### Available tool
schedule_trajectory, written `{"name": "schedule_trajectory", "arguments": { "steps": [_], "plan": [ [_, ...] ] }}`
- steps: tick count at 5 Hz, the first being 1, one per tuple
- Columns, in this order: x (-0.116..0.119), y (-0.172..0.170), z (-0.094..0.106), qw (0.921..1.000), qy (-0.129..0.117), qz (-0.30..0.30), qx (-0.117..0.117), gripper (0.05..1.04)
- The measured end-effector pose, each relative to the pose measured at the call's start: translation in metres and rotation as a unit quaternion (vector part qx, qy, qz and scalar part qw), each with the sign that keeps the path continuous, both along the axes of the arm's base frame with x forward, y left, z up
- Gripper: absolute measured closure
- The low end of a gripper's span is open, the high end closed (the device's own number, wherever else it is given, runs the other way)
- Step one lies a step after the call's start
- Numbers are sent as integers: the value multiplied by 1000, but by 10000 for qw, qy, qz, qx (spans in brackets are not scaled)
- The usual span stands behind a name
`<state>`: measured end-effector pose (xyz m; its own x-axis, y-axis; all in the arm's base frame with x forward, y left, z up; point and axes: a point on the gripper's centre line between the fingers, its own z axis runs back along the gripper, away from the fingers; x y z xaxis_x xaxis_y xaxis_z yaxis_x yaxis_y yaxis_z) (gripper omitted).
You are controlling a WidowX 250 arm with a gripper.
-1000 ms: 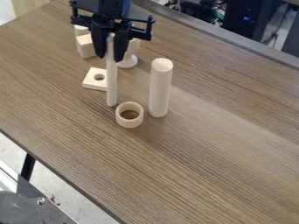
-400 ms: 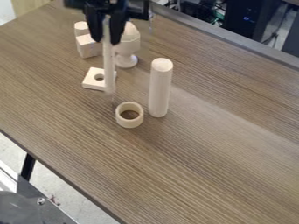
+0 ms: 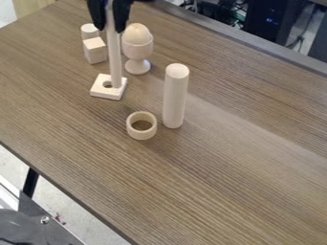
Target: Put the small cylinder on top of the cube with a hole
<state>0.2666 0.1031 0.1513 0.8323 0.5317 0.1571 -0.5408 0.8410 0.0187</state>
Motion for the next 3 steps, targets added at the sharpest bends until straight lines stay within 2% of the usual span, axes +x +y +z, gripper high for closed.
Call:
{"name": "schedule_trajectory", "arguments": {
  "steps": [3],
  "plan": [
    [10, 19, -9, 9997, 126, 208, -42, 823]
  ]
}}
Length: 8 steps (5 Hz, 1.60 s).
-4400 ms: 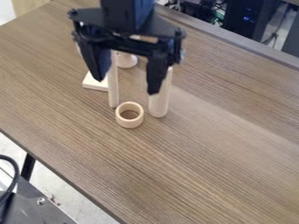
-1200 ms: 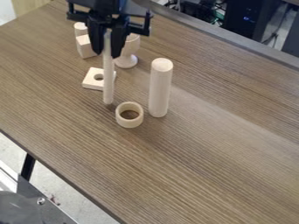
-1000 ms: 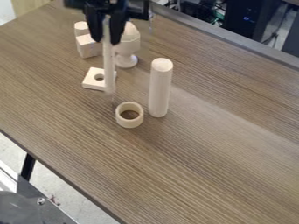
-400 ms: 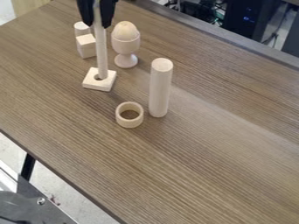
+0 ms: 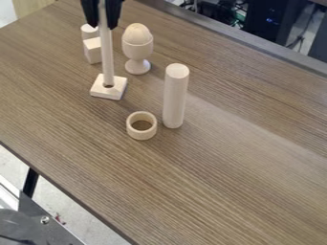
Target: Put the small cylinder on top of the cube with a hole
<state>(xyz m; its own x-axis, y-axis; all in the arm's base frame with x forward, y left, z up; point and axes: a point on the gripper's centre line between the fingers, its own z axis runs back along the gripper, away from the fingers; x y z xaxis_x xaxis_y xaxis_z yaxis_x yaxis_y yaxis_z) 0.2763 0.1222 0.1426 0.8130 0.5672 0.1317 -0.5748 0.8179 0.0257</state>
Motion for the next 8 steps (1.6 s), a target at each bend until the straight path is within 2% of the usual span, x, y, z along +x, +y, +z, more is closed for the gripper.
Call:
{"name": "schedule_trajectory", "arguments": {
  "steps": [8],
  "plan": [
    [5, 14, -15, 9998, 43, 127, 111, 823]
  ]
}}
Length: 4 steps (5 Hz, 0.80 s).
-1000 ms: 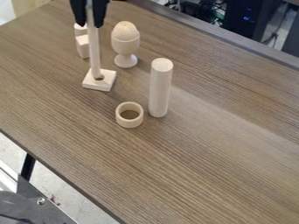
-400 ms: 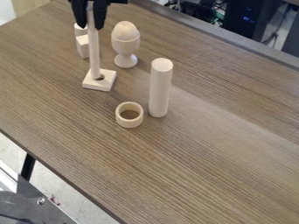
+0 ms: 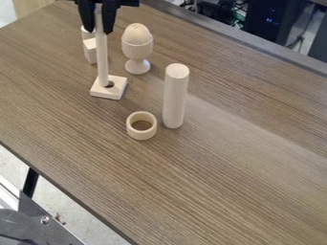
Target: Put the small cylinder on top of the cube with a hole
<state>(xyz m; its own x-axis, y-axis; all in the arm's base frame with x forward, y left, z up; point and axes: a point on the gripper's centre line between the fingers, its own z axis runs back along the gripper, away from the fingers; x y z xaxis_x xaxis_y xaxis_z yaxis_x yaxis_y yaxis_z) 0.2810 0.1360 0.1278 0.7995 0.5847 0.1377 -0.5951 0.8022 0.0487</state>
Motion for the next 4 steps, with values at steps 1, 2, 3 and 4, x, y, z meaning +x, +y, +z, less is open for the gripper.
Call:
{"name": "schedule_trajectory", "arguments": {
  "steps": [1, 2, 3, 4],
  "plan": [
    [1, 0, 0, 10000, -20, 3, 14, 823],
    [1, 0, 0, 10000, -31, 32, 14, 823],
    [1, -1, 0, 10000, -38, 50, 5, 823],
    [2, -2, 0, 10000, -42, 57, 24, 823]
  ]
}}
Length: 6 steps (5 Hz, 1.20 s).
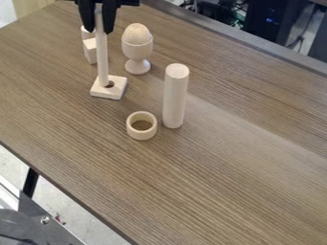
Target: Put the small cylinder on top of the cube with a hole
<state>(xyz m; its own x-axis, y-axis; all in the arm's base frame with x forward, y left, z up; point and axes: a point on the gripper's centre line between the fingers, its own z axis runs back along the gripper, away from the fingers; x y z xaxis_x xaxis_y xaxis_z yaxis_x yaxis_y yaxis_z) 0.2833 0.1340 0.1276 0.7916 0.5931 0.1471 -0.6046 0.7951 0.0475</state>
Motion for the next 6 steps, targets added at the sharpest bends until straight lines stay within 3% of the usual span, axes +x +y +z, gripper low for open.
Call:
{"name": "schedule_trajectory", "arguments": {
  "steps": [6],
  "plan": [
    [1, -19, -7, 9998, 55, -186, -74, 823]
  ]
}}
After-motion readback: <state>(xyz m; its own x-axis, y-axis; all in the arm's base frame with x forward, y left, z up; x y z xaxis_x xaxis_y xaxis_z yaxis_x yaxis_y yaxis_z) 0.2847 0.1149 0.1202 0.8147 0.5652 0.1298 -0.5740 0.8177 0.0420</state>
